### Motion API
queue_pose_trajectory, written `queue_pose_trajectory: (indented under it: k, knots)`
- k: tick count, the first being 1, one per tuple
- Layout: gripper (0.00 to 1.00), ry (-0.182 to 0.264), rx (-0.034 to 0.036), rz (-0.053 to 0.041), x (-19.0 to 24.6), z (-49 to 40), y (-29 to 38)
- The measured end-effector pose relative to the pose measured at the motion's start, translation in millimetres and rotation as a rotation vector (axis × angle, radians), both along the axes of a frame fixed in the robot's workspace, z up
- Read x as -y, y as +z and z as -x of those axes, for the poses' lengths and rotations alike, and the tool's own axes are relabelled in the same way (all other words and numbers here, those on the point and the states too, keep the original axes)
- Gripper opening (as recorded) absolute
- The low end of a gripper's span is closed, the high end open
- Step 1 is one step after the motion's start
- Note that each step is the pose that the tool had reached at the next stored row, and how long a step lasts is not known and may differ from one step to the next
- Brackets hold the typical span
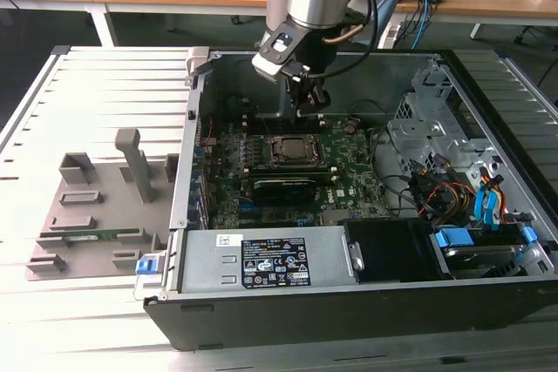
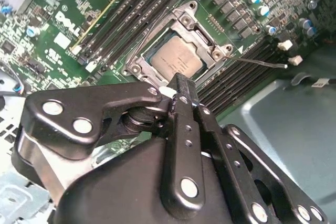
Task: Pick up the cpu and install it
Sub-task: 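Install the first cpu locking lever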
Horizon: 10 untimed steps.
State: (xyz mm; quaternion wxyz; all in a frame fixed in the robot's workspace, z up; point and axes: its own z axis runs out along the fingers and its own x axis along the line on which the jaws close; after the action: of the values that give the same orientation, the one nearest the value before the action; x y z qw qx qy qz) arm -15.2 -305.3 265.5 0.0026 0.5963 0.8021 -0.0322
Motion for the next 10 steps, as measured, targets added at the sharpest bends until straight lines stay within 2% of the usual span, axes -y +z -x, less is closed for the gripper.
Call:
queue_pose_trajectory:
  k: [3,7,10]
  knots:
    - [0.11,0.066,0.0000,0.0000,0.0,0.0,0.0]
    - [0.11,0.124,0.0000,0.0000,0.0,0.0,0.0]
    - [0.11,0.203,0.0000,0.0001,0.0,0.0,0.0]
